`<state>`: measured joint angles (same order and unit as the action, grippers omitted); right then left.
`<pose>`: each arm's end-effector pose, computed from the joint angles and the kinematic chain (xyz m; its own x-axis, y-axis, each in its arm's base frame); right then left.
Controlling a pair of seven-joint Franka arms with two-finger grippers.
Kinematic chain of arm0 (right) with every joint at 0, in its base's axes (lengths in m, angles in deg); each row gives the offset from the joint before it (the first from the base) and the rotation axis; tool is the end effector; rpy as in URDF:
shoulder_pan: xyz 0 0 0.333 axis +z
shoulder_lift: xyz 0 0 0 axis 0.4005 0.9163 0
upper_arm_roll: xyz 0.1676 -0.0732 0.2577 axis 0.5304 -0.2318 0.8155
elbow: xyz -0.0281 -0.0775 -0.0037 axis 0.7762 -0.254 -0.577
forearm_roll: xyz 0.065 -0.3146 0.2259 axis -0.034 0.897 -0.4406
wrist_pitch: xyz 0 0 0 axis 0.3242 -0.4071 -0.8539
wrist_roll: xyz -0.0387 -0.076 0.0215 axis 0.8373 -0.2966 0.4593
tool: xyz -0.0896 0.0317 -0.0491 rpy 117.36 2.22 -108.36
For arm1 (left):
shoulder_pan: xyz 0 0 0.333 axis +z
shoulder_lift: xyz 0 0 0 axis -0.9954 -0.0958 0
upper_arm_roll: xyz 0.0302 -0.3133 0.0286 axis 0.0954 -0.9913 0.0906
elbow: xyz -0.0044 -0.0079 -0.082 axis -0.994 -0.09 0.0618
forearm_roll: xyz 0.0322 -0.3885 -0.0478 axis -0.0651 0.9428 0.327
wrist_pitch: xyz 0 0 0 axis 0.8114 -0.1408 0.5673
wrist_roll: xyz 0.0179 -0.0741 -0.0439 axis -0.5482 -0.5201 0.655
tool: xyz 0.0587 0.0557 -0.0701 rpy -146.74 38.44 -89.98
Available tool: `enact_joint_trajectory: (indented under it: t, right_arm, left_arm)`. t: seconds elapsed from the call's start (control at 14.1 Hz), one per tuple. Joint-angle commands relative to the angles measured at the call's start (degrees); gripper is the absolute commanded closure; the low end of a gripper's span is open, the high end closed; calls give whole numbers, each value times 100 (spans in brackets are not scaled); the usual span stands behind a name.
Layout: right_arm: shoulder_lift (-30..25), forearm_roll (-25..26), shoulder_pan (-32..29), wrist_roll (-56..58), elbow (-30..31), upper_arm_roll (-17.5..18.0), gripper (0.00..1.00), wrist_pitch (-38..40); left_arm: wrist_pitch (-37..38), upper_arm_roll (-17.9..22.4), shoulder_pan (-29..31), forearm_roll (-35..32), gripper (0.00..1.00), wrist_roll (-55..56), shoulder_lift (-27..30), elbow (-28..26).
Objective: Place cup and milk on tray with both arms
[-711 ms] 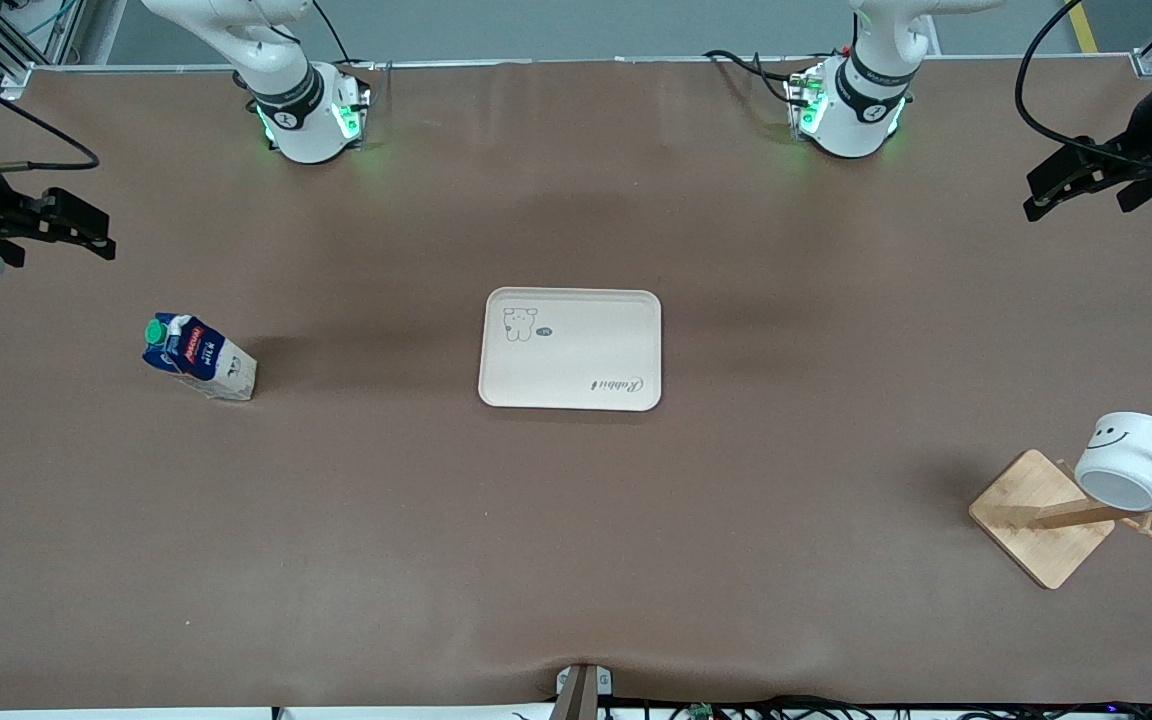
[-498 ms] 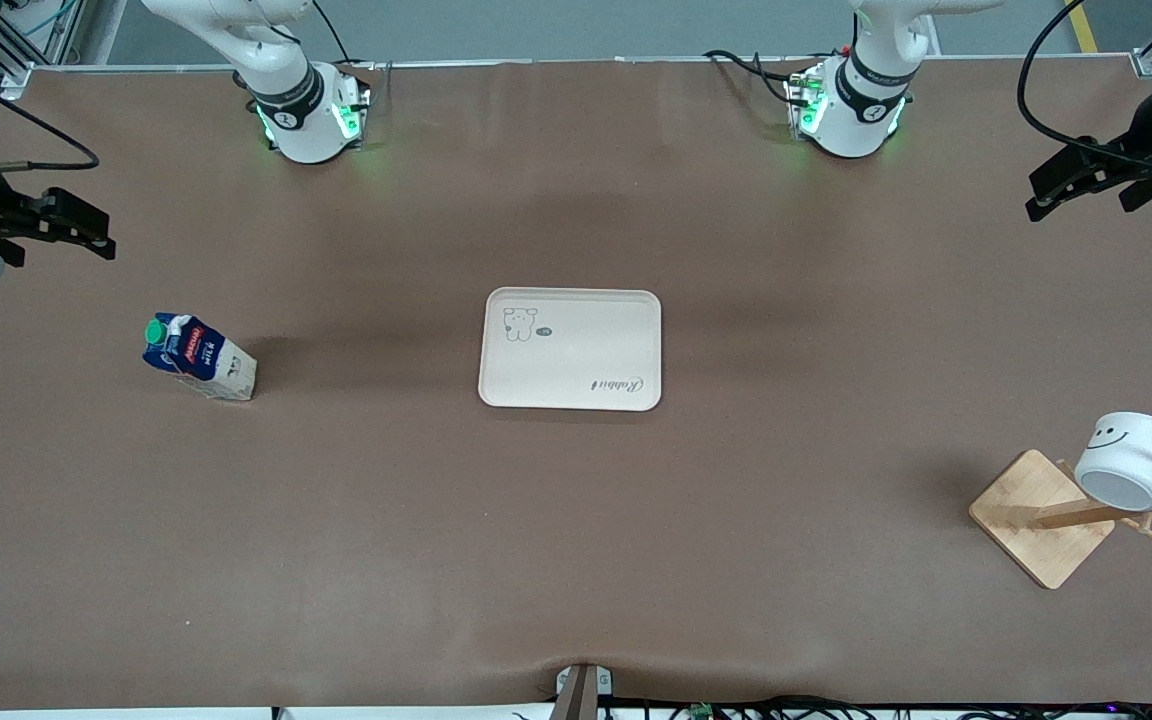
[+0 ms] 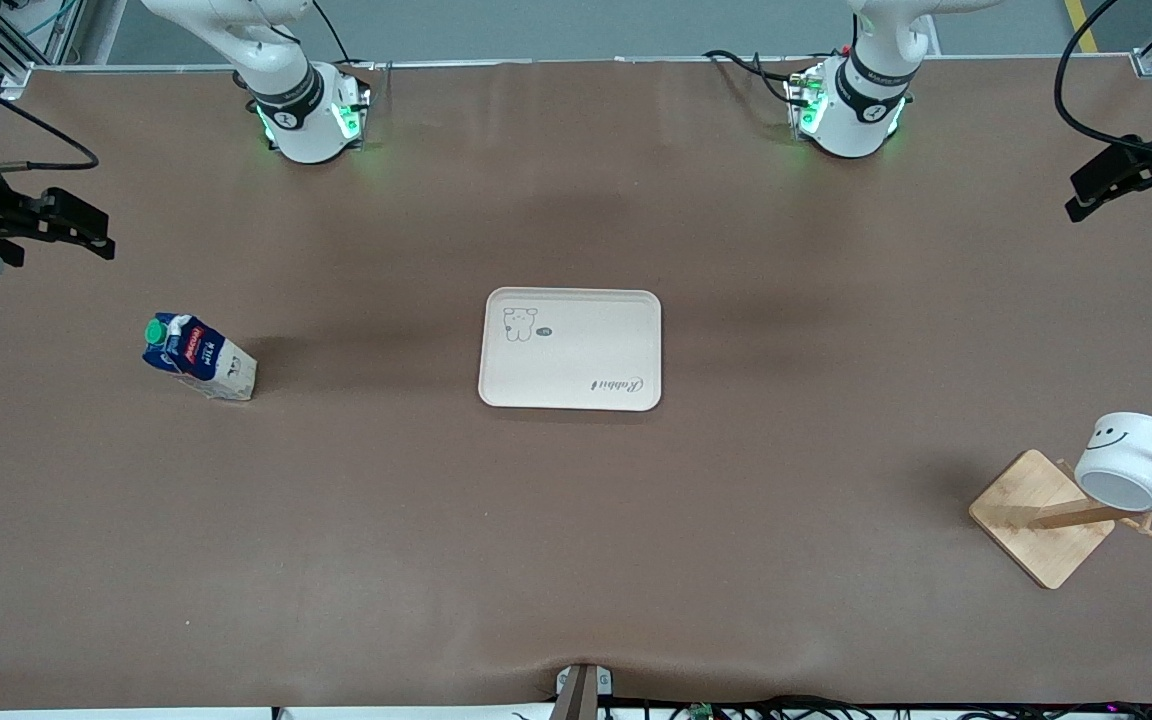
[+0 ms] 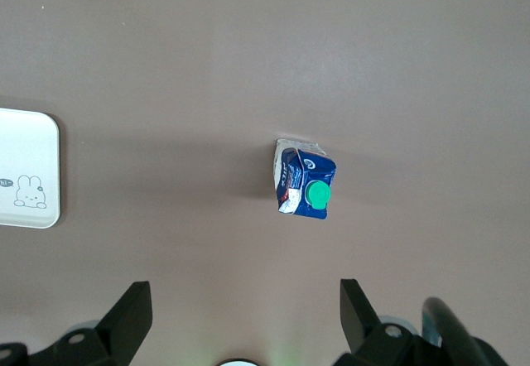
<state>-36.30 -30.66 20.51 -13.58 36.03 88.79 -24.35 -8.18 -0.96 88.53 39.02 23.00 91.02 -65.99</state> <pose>0.5391 -0.0008 0.6239 0.9927 0.0862 -0.0842 0.0880 -0.9960 0.0177 0.5096 -0.0037 0.6706 0.9885 0.1508 0.0083 0.1510 -0.9879 -0.0359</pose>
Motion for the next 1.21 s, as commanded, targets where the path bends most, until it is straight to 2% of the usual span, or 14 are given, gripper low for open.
enact_joint_trajectory:
  t: [0.0, 0.28, 0.5, 0.92, 1.14]
  right_arm:
    - [-47, -5, -51, 18, -20, 24, 0, 62]
    - [-47, 4, -51, 18, -20, 24, 0, 71]
    - [-47, 4, -51, 18, -20, 24, 0, 71]
    - [-39, -5, -60, 18, -29, 24, 0, 71]
    - [-39, -5, -68, 18, -20, 24, 0, 71]
  left_arm:
    - [-228, -23, 211, -101, 0, -71, 46, -37]
    - [-1309, -23, 765, 100, 0, -668, 284, -775]
    - [-2065, -23, 1266, 565, 0, -1475, 275, -1258]
    - [-3630, -23, 2022, 1820, 0, -2969, 152, -2173]
    - [-3763, -23, 2383, 2770, 2, -4129, -137, -2173]
